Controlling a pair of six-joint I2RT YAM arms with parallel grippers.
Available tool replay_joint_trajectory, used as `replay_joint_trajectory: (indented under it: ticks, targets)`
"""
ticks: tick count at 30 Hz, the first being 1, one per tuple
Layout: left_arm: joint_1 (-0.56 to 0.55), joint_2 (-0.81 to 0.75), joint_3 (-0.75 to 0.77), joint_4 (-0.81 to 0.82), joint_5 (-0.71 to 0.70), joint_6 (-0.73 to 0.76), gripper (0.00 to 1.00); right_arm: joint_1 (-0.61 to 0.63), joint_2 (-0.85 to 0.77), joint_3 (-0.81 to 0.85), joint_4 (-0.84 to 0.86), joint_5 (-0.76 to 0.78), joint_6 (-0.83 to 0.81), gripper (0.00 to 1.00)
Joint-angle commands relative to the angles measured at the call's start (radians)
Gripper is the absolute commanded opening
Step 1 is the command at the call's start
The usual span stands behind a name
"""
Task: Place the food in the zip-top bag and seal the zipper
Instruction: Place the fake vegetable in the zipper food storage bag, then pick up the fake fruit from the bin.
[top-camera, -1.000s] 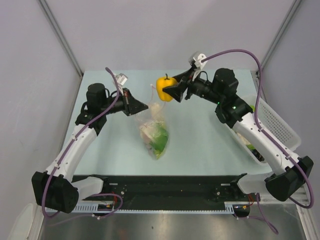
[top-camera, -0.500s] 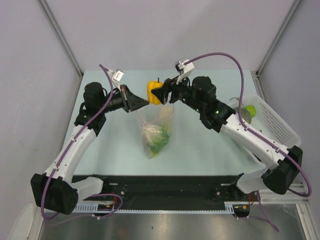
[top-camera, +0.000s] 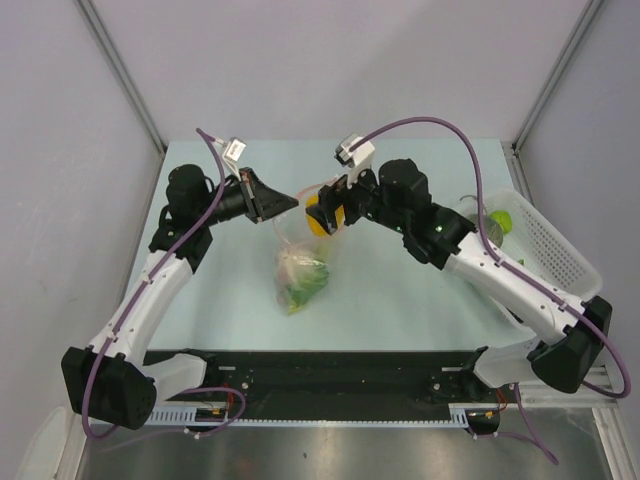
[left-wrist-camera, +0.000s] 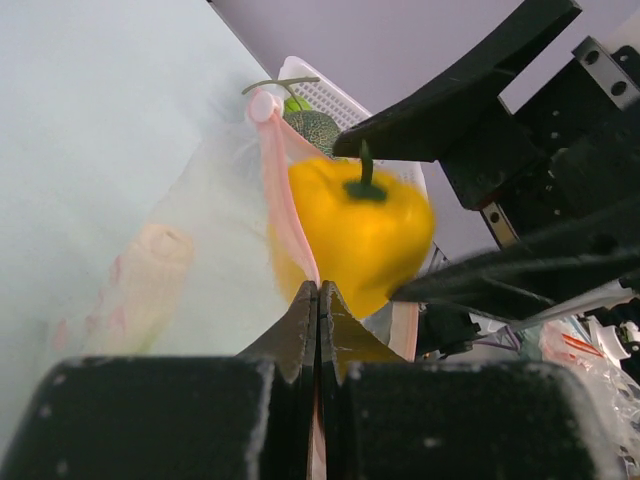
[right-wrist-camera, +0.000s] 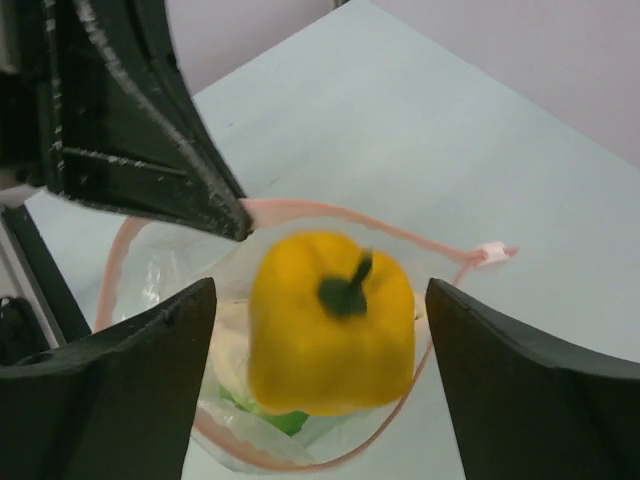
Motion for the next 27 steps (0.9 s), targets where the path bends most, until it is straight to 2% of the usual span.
replay_joint_trajectory:
  ticks: [1, 4, 8, 10, 11, 12, 14, 17, 18, 19, 24, 25, 26, 27]
  targets:
    - [-0.007, -0.04, 0.012, 0.043, 0.01, 0.013, 0.0, -0.03, -0.103, 0.009, 0.022, -0.134, -0.067, 0.96]
    - [-0.007, -0.038, 0.01, 0.038, 0.007, 0.017, 0.0, -0.09, -0.137, 0.014, 0.05, -0.14, -0.067, 1.0]
    - [-0.007, -0.032, 0.018, 0.026, 0.007, 0.033, 0.0, -0.249, -0.157, 0.025, 0.007, -0.185, -0.047, 1.0]
    - [-0.007, -0.028, 0.021, 0.02, 0.009, 0.039, 0.0, -0.384, -0.164, 0.028, -0.034, -0.196, -0.055, 0.99]
    - [-0.007, -0.024, 0.027, 0.017, 0.009, 0.043, 0.0, -0.436, -0.164, 0.028, -0.08, -0.225, -0.05, 1.0]
    - [-0.009, -0.021, 0.03, 0.012, 0.007, 0.052, 0.0, -0.563, -0.167, 0.028, -0.106, -0.26, -0.05, 1.0]
    - [-0.009, -0.018, 0.033, 0.006, 0.004, 0.06, 0.0, -0.684, -0.157, 0.028, -0.184, -0.355, -0.055, 0.99]
    - [-0.01, -0.012, 0.033, -0.003, -0.002, 0.074, 0.0, -0.922, -0.123, 0.028, -0.284, -0.401, -0.052, 0.91]
    - [-0.01, -0.009, 0.035, -0.005, -0.003, 0.076, 0.0, -0.968, -0.111, 0.028, -0.307, -0.392, -0.038, 0.8]
    - [-0.01, -0.008, 0.033, -0.005, -0.003, 0.076, 0.0, -1.055, -0.099, 0.028, -0.33, -0.381, -0.032, 0.76]
    - [-0.01, 0.011, 0.044, -0.04, 0.0, 0.106, 0.0, -1.196, 0.035, 0.026, -0.45, -0.181, 0.054, 0.82]
    - [-0.01, 0.015, 0.047, -0.052, 0.003, 0.111, 0.0, -1.209, 0.056, 0.023, -0.448, -0.148, 0.127, 0.81]
    - [-0.01, 0.02, 0.055, -0.057, 0.003, 0.115, 0.0, -1.214, 0.081, 0.023, -0.445, -0.024, 0.161, 0.78]
    - [-0.01, 0.025, 0.058, -0.06, 0.003, 0.122, 0.0, -1.214, 0.133, 0.025, -0.444, 0.022, 0.19, 0.76]
